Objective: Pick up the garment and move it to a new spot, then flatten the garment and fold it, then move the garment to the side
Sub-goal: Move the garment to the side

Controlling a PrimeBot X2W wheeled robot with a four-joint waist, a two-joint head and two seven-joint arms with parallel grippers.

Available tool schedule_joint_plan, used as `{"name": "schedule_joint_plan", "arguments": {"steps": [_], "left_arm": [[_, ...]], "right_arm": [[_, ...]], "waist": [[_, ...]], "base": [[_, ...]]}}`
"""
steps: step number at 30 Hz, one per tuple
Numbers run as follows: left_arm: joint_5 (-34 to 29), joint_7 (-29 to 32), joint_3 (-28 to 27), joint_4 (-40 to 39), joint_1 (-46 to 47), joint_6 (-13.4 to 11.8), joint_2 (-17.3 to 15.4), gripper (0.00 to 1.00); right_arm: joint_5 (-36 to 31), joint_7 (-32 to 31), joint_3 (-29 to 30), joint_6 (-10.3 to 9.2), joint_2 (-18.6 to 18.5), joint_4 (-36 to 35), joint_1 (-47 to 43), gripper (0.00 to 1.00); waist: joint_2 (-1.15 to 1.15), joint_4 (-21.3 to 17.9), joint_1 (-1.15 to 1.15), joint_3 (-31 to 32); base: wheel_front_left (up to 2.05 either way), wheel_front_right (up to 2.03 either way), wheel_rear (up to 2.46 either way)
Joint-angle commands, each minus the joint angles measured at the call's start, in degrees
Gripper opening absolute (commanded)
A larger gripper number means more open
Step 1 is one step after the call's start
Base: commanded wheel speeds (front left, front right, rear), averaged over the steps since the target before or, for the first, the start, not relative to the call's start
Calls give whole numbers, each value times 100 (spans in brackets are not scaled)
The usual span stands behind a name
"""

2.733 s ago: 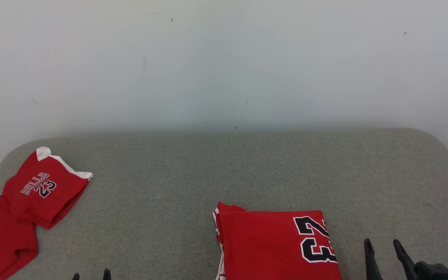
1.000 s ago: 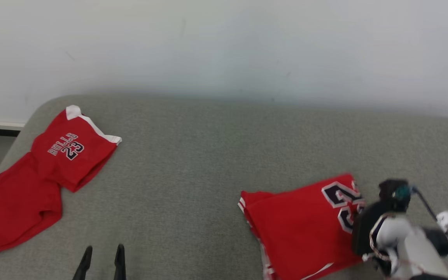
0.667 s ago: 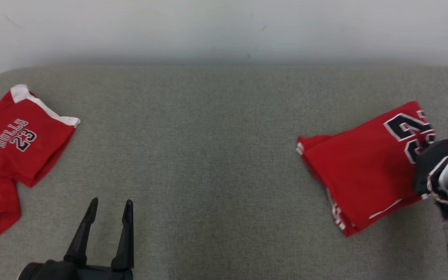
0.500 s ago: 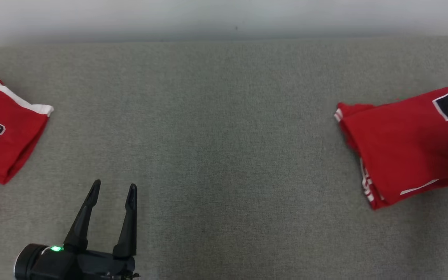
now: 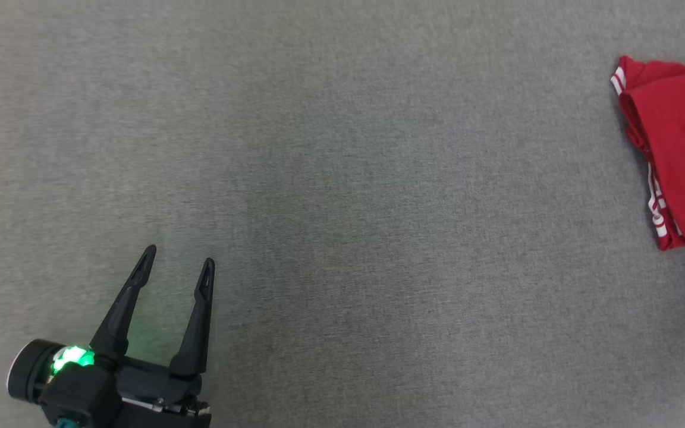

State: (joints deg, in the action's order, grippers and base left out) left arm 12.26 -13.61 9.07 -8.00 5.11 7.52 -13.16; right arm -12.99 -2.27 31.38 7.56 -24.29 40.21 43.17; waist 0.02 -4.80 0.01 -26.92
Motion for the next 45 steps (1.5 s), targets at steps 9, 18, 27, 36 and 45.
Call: {"name": "schedule_joint_plan", "arguments": {"steps": [9, 18, 27, 36, 45], "left_arm": [[15, -20, 141, 61, 211, -15, -80, 100], [141, -139, 183, 504, 2, -48, 131, 100], [283, -159, -246, 921, -799, -260, 395, 100], [285, -161, -824, 1089, -1404, -284, 776, 100], [87, -162, -1220, 1457, -1676, -257, 917, 100]], "right_arm": [[-613, 644, -48, -12, 90, 287, 266, 100], [-365, 1314, -223, -12, 495, 334, -243, 100], [999, 1594, -1154, -12, 1427, -729, -1810, 100], [2071, 1347, -2196, -12, 1792, -2096, -3616, 100], [2166, 1119, -2561, -12, 2042, -2698, -4405, 100]], "waist": [[-2, -226, -1, -254], [-2, 90, -1, 662], [-2, 212, -1, 2067], [-2, 404, -1, 2980], [-2, 504, -1, 3287]], "base": [[0, 0, 0], [0, 0, 0], [0, 0, 0], [0, 0, 0], [0, 0, 0]]}}
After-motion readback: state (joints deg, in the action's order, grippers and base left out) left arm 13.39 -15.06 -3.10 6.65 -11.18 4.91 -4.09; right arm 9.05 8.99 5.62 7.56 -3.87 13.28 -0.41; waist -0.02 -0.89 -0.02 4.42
